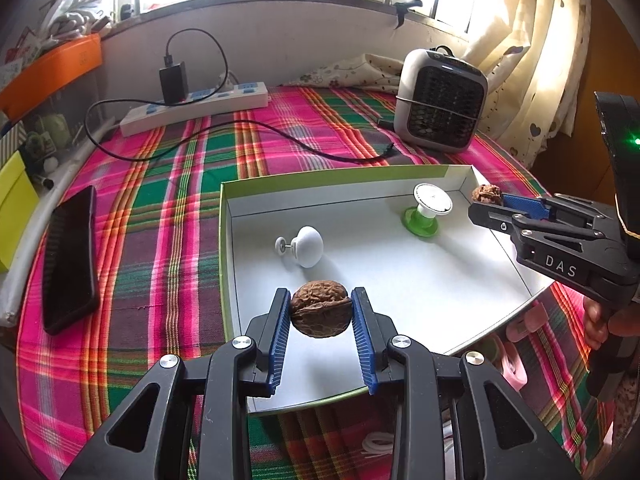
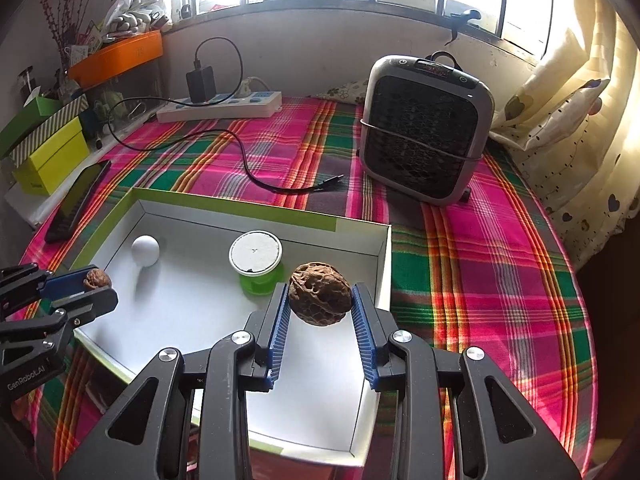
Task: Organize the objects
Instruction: 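Carry both held walnuts up and over into the box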
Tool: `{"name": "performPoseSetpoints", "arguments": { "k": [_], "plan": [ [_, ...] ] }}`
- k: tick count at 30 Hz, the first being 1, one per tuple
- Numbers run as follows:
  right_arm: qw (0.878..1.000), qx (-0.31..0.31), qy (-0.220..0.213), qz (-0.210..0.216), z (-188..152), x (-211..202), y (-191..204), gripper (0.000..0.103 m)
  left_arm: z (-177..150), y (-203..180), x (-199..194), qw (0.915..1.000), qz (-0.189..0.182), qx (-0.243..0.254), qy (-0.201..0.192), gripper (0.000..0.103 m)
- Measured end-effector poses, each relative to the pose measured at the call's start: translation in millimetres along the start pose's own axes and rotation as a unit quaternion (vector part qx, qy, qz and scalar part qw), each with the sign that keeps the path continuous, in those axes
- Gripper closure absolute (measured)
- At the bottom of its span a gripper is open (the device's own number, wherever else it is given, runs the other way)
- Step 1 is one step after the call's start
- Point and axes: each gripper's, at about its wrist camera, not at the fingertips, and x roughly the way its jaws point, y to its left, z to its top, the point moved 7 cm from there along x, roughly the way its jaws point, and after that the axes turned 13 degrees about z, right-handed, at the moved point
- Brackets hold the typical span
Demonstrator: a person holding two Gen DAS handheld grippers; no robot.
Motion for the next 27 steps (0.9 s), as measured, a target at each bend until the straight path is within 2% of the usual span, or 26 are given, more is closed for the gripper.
{"name": "performPoseSetpoints", "arguments": {
  "k": [13, 27],
  "plan": [
    [1.0, -0.003, 0.019, -0.01, 12, 28, -10, 0.07, 4, -4, 13, 0.9999, 0.005, 0.009, 0.002, 0.075],
    [0.999, -0.024, 0.028, -0.017, 14, 37, -6, 0.07, 7, -6, 17, 0.9997, 0.015, 0.017, 0.001, 0.075]
  ]
}}
